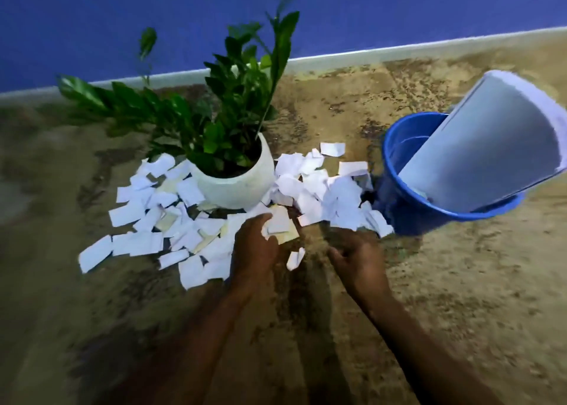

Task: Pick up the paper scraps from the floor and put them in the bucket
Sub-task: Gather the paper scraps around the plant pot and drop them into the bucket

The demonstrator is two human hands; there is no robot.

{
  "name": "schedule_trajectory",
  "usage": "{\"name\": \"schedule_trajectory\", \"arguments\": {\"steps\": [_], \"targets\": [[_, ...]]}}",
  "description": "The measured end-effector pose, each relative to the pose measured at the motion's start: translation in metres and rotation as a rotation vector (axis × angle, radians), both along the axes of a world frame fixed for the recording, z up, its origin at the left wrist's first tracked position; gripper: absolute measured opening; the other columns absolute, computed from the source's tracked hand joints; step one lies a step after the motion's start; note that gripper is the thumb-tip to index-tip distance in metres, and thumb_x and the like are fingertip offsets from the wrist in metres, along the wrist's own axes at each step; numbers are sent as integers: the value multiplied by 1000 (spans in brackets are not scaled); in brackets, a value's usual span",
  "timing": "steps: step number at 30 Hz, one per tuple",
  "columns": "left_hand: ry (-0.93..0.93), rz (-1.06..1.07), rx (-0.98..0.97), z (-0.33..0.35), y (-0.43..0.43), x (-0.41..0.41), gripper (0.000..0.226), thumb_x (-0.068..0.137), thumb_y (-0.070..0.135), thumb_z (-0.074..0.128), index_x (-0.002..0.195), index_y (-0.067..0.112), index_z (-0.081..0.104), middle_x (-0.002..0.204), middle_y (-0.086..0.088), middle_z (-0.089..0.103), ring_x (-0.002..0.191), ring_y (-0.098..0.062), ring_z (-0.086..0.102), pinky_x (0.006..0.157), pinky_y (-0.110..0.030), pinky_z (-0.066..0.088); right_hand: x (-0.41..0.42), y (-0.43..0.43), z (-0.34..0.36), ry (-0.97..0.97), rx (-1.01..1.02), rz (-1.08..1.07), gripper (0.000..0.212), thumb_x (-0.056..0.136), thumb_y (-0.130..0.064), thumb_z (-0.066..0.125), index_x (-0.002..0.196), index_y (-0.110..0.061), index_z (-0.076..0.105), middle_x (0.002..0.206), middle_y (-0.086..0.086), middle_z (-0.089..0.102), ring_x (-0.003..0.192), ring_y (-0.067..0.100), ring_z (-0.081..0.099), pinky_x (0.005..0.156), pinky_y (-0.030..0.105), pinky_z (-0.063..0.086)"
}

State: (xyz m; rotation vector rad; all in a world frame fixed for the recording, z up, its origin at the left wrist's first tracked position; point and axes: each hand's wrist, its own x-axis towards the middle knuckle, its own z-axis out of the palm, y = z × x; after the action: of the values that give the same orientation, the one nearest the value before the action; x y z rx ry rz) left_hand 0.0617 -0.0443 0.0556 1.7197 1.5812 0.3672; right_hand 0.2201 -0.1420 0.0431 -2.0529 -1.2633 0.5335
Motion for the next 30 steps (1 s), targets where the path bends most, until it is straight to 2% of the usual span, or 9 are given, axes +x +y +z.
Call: {"name": "schedule_trajectory", "arguments": {"steps": [2, 6, 9, 12, 16, 20, 23, 26, 30], "targets": [[56, 12, -38, -16, -6, -24, 47, 88, 18, 64, 133, 18, 50, 139, -4, 52, 126, -20, 50, 107, -36, 40, -18, -2, -27, 12, -85, 18, 30, 79, -18, 73, 108, -12, 70, 111, 10, 69, 98, 28, 64, 86, 19, 40], [145, -62, -73, -39, -4, -56, 58, 86, 35, 66, 137, 19, 44, 142, -4, 46, 129, -20, 45, 110, -39, 36, -48, 3, -60, 45, -234, 106, 39, 80, -18, 72, 118, -12, 62, 117, 12, 62, 107, 30, 58, 89, 23, 37], [306, -217, -41, -56, 6, -64, 69, 84, 40, 65, 143, 21, 34, 144, -7, 40, 132, -23, 40, 108, -37, 37, -61, 13, -73, 29, -285, 107, 53, 79, -22, 74, 129, -12, 56, 121, 14, 58, 102, 26, 58, 79, 16, 32], [396, -276, -35, -70, 11, -64, 72, 84, 48, 61, 144, 24, 30, 143, -8, 40, 130, -24, 41, 107, -39, 38, -68, 22, -82, 1, -303, 85, 58, 78, -22, 75, 131, -11, 53, 121, 16, 54, 97, 29, 58, 75, 21, 35], [466, -335, -33, -83, 16, -65, 68, 87, 50, 53, 144, 24, 29, 143, -8, 38, 132, -26, 38, 109, -42, 34, -67, 32, -87, -47, -298, 78, 37, 83, -22, 67, 116, -10, 57, 108, 18, 53, 82, 29, 55, 66, 23, 32], [445, -281, 7, -84, 24, -65, 46, 91, 29, 54, 136, 19, 44, 133, -9, 48, 124, -25, 44, 101, -37, 40, -64, 39, -88, -43, -321, 98, 31, 83, -19, 65, 112, -12, 58, 108, 14, 49, 79, 28, 55, 64, 24, 35], [461, -272, 38, -86, 28, -67, 41, 92, 21, 55, 133, 20, 47, 132, -6, 50, 123, -23, 46, 96, -35, 44, -61, 44, -90, -43, -334, 122, 19, 85, -12, 62, 103, -8, 60, 106, 15, 50, 73, 22, 48, 62, 23, 32], [501, -278, 53, -86, 28, -70, 46, 90, 30, 60, 133, 21, 45, 134, -5, 44, 125, -23, 42, 96, -36, 45, -59, 47, -88, -53, -332, 115, 12, 85, -8, 61, 97, -6, 62, 103, 14, 52, 72, 18, 45, 61, 24, 32], [557, -316, 3, -86, 27, -71, 54, 89, 36, 61, 137, 23, 40, 140, -5, 37, 129, -25, 36, 101, -43, 42, -56, 46, -82, 14, -284, 81, 12, 81, -2, 64, 93, -3, 65, 99, 16, 55, 77, 25, 53, 64, 28, 40]]}}
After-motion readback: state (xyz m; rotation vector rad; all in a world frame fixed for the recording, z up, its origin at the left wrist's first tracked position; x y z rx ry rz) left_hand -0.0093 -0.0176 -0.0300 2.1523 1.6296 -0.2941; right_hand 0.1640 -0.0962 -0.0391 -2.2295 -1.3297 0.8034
